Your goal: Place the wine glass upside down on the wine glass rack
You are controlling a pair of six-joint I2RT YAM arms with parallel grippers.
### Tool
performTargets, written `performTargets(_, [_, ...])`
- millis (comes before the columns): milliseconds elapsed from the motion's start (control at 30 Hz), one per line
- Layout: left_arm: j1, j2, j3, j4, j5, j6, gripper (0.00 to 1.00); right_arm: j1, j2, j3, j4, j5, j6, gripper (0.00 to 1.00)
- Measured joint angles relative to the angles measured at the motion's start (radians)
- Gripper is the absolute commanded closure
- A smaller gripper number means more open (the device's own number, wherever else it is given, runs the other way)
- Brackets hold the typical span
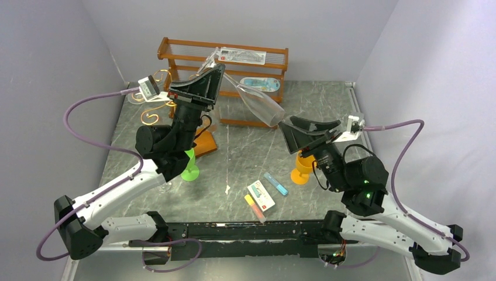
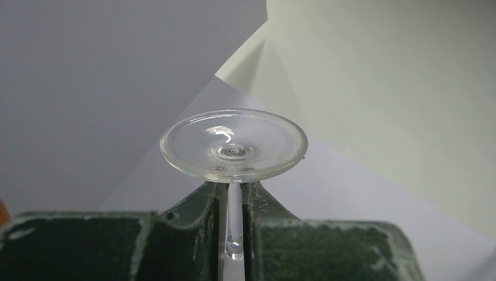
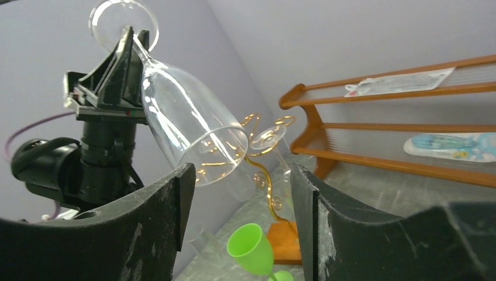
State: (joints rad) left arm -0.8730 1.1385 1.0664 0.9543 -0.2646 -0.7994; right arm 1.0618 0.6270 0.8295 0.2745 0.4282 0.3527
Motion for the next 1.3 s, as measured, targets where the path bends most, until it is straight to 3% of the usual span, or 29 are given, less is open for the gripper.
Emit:
performTargets(300, [0.000,-0.032,-0.019,-0.030,0.016,0.173,0.95,0.000,-0.057,0.006,-0.092,0.033,-0.060,0.34])
performTargets(600, [0.000,-0.122,-0.037,-0.206,0.222,0.373,0.95,0.000,-0.079,0.069,-0.110,-0.020,-0.171,0.28])
performTargets(700, [0.000,-0.138,-0.037,-0.282,0.334,0.437,0.95,0.000,-0.076,0.090,-0.111,-0.079,-0.205,0.25])
performTargets(900, [0.000,-0.150,-0.040,-0.418,0.587,0.501,0.95,0.000,-0.014,0.153,-0.132,-0.283,-0.277,0.32])
performTargets(1100, [0.000,-0.185,-0.107,-0.419,0.789,0.473,0.95,0.000,0.102,0.185,-0.182,-0.472,-0.306,0.33])
performTargets(1300, [0.000,-0.206,-0.135,-0.420,0.871,0.462,0.95,0.000,0.171,0.177,-0.200,-0.585,-0.298,0.32])
